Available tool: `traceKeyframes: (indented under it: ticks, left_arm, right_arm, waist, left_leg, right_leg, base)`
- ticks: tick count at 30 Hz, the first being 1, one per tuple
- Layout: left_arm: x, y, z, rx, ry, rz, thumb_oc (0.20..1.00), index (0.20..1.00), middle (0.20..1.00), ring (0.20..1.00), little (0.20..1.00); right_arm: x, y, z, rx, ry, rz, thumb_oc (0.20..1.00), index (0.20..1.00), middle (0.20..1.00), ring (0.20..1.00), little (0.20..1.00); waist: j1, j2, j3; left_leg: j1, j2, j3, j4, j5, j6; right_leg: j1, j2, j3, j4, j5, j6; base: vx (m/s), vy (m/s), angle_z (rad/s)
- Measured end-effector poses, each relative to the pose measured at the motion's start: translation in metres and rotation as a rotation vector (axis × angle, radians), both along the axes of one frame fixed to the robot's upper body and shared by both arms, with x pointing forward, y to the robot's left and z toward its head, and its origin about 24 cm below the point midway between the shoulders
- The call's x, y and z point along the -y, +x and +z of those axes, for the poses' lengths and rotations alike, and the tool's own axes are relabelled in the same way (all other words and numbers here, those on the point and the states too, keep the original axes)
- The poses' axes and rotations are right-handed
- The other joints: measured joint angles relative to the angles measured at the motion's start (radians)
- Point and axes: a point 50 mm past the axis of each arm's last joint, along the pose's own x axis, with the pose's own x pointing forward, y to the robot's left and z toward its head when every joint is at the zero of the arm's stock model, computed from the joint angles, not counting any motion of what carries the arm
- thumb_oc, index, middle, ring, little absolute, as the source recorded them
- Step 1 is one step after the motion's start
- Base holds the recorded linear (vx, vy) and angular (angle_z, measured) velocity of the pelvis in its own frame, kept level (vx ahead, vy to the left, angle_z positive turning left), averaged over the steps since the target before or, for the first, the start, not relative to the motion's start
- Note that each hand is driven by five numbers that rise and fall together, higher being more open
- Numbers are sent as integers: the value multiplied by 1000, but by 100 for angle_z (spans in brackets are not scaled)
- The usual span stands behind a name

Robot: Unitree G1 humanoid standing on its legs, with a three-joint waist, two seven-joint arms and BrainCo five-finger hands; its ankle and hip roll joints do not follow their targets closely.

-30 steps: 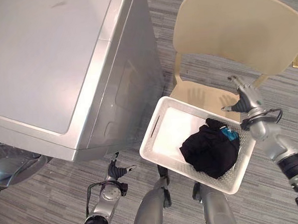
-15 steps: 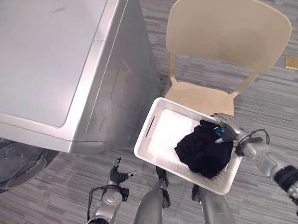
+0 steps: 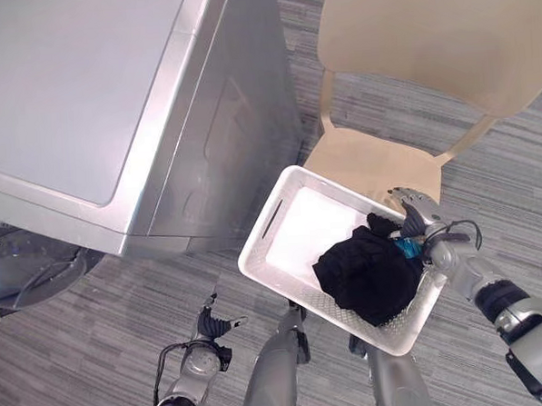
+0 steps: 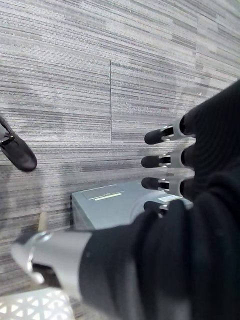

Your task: Grab the laundry basket,head to the washer,open it,put in the laundry and shut it.

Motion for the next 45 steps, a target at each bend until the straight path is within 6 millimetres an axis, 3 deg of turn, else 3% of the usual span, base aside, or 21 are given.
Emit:
traceKeyframes:
  ticks: [2, 3, 6, 11, 14, 17, 19, 20, 25, 27, 33, 37, 41, 45]
  left_arm:
    - [-2, 1, 2, 10, -3, 11, 1000, 1000, 1000, 1000, 1000]
    - [0, 5, 9, 63, -25, 22, 1000, 1000, 1000, 1000, 1000]
    - [1, 3, 10, 69, -32, 23, 1000, 1000, 1000, 1000, 1000]
    - [2, 5, 10, 66, -35, 23, 1000, 1000, 1000, 1000, 1000]
    - [2, 7, 12, 76, -50, 34, 1000, 1000, 1000, 1000, 1000]
    - [-1, 5, 7, 30, -39, 41, 1000, 1000, 1000, 1000, 1000]
    - [-1, 5, 6, 23, -33, 36, 1000, 1000, 1000, 1000, 1000]
    - [-2, 2, 4, 3, -30, 35, 1000, 1000, 1000, 1000, 1000]
    - [-9, -14, -9, -83, 17, 26, 1000, 1000, 1000, 1000, 1000]
    - [-11, -26, -17, -142, 45, 10, 1000, 1000, 1000, 1000, 1000]
    - [-8, -26, -17, -144, 58, -26, 1000, 1000, 1000, 1000, 1000]
    - [-5, -21, -15, -124, 53, -33, 1000, 1000, 1000, 1000, 1000]
    - [-1, -10, -10, -80, 59, -43, 1000, 1000, 1000, 1000, 1000]
    - [-3, -6, -8, -74, 50, -15, 1000, 1000, 1000, 1000, 1000]
  right_arm:
    - [2, -1, 5, 21, 9, -3, 1000, 1000, 1000, 1000, 1000]
    - [7, -8, 41, 173, 108, 10, 1000, 1000, 1000, 1000, 1000]
    - [7, -13, 84, 373, 203, 34, 1000, 1000, 1000, 1000, 1000]
    - [-5, -25, 95, 386, 313, 133, 1000, 1000, 1000, 1000, 1000]
    - [-18, -40, 75, 252, 354, 230, 1000, 1000, 1000, 1000, 1000]
    - [-40, -52, 36, 7, 251, 370, 1000, 1000, 1000, 1000, 1000]
    - [-46, -54, 25, -56, 219, 401, 1000, 1000, 1000, 1000, 1000]
    - [-51, -51, 12, -118, 91, 435, 1000, 1000, 1000, 1000, 1000]
    - [-52, -52, -9, -188, -74, 463, 1000, 1000, 1000, 1000, 1000]
    - [-50, -53, -33, -268, -141, 444, 1000, 1000, 1000, 1000, 1000]
    - [-35, -51, -74, -388, -283, 342, 1000, 1000, 1000, 1000, 1000]
    - [-23, -47, -84, -398, -348, 265, 1000, 1000, 1000, 1000, 1000]
    - [-10, -26, -71, -322, -415, 172, 1000, 1000, 1000, 1000, 1000]
    - [-12, -11, -55, -278, -438, 164, 1000, 1000, 1000, 1000, 1000]
  waist:
    - [-1, 3, 2]
    - [0, 13, 18]
    - [-14, 10, 21]
    - [-27, 6, 22]
    - [-29, -3, 24]
    - [-36, -19, 24]
    - [-42, -29, 23]
    - [-42, -37, 19]
    - [-37, -58, -22]
    - [-31, -67, -54]
    - [-25, -63, -73]
    - [-22, -45, -63]
    - [-10, -4, -18]
    - [-12, -15, -3]
  left_leg:
    - [7, 0, 0, -8, 5, 6]
    - [18, -3, 0, -19, 9, 8]
    - [38, -3, 5, -20, 9, 9]
    - [75, 1, 4, -32, 8, 7]
    - [85, 3, 7, -32, 6, 6]
    - [107, 6, 6, -30, 2, 2]
    - [119, 6, 7, -33, -2, 0]
    - [141, 6, 8, -32, -6, -6]
    - [167, 10, 7, -32, -15, -2]
    - [169, 10, 12, -30, -12, -6]
    - [124, 9, 30, -12, -11, -2]
    - [77, 11, 26, 5, -7, 1]
    - [30, 15, 16, 25, -10, -6]
    - [2, 23, 2, 23, 2, -15]
  right_leg:
    - [5, 2, 0, -5, 1, -1]
    - [14, 2, 0, -9, 3, -5]
    - [28, 2, 5, -7, 10, -13]
    - [65, 8, 6, -15, 9, -13]
    - [70, 12, 9, -11, 9, -13]
    - [93, 12, 12, -12, 7, -11]
    - [105, 13, 12, -14, 3, -6]
    - [128, 13, 12, -16, 0, -4]
    - [154, 16, 13, -19, -11, -4]
    - [154, 17, 19, -18, -10, -4]
    - [97, 12, 34, 5, -10, -4]
    - [57, 12, 32, 12, -8, -3]
    - [16, 11, 28, 28, -8, -3]
    - [-7, 16, 13, 30, -9, -3]
  base:
    - [0, 21, 1]
    - [0, 0, 0]
    - [22, 3, -5]
    - [8, -2, 0]
    - [24, -16, -5]
    - [35, -11, -3]
    - [79, -25, -1]
    - [100, -26, 0]
    - [20, -5, -1]
    - [-18, -2, -5]
    - [-46, 4, -7]
    - [-52, -10, 0]
    - [-82, -22, 5]
    - [-51, -14, 7]
